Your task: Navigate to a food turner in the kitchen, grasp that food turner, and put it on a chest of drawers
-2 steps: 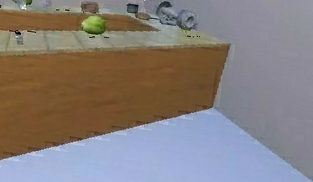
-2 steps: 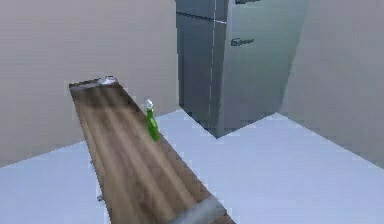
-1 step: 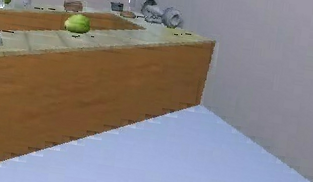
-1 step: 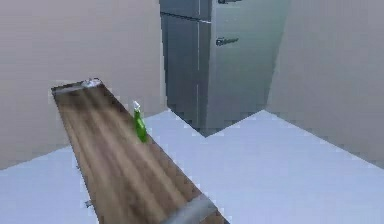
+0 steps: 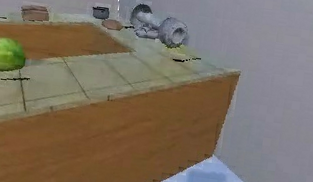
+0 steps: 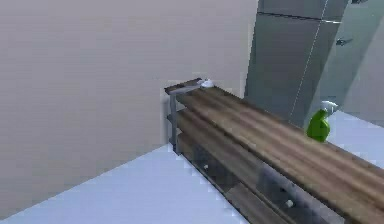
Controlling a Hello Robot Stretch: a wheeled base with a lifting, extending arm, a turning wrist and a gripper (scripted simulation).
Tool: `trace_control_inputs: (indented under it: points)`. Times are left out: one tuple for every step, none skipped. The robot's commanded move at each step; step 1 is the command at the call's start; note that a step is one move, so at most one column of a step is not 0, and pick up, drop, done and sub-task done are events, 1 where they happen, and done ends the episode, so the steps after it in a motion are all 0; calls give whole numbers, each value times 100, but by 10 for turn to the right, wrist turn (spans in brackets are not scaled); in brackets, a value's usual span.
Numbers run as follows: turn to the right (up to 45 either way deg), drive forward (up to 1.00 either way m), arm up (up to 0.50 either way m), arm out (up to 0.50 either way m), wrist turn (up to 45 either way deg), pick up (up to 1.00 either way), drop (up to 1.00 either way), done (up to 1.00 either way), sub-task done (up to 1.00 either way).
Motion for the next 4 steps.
trace_control_inputs:
  points:
    - [0, 70, 0, 0, 0, 0, 0, 0, 0]
    - [-450, 0, 0, 0, 0, 0, 0, 0, 0]
    - [-240, 0, 0, 0, 0, 0, 0, 0, 0]
    - [-30, 0, 0, 0, 0, 0, 0, 0, 0]
